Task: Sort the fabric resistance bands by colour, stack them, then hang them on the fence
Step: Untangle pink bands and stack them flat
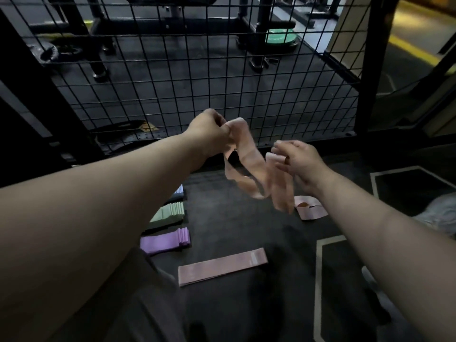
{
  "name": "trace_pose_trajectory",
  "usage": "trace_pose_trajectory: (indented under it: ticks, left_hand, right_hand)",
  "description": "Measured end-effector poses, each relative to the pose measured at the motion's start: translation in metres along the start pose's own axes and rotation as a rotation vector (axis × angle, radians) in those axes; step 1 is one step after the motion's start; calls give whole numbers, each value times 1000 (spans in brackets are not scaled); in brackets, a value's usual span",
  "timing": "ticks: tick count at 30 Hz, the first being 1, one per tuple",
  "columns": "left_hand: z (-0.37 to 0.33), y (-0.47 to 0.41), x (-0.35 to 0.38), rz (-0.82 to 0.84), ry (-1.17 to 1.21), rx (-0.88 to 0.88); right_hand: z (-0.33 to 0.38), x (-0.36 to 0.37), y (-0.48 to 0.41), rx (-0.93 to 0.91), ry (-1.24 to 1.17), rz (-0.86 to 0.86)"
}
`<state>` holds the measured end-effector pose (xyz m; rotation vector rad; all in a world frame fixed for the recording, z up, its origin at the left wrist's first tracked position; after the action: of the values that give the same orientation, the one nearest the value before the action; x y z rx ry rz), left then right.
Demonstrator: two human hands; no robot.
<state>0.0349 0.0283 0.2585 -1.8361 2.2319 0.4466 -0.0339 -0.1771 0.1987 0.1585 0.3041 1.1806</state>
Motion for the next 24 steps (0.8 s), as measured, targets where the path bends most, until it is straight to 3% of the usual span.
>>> trace_pose_trajectory:
  ticks: [4,10,14,18,21,24]
  left_hand:
    - [-9,6,-5,-9,87,48]
    - [-27,20,-27,-8,238,49]
    - [-30,34,-38,-14,332,5]
    - [-20,50,-42,43,517,-69]
    - [-8,60,-40,84,618,-88]
    - [-5,67,-38,131,649,-98]
  right_hand:
    - [-10,-9,6,39,206,83]
    - [-6,-11,9,-42,632,161]
    - [0,-19,3,-86,1033,108]
    - [-10,-21,1,-23,1318,283]
    - [-10,-8,22,18,1207,342]
    - [-8,22,59,-11,869,486]
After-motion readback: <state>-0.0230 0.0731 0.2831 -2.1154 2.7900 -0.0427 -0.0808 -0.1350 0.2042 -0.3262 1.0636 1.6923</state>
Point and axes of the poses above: each hand's wrist, its own y-axis away from the middle knuckle, its own x-axis out of the palm, z = x × y, the point moved 4 cm from there along -y, towards the middle knuckle, and after that the axes turned 9 degrees about y, right-handed, at the moved point
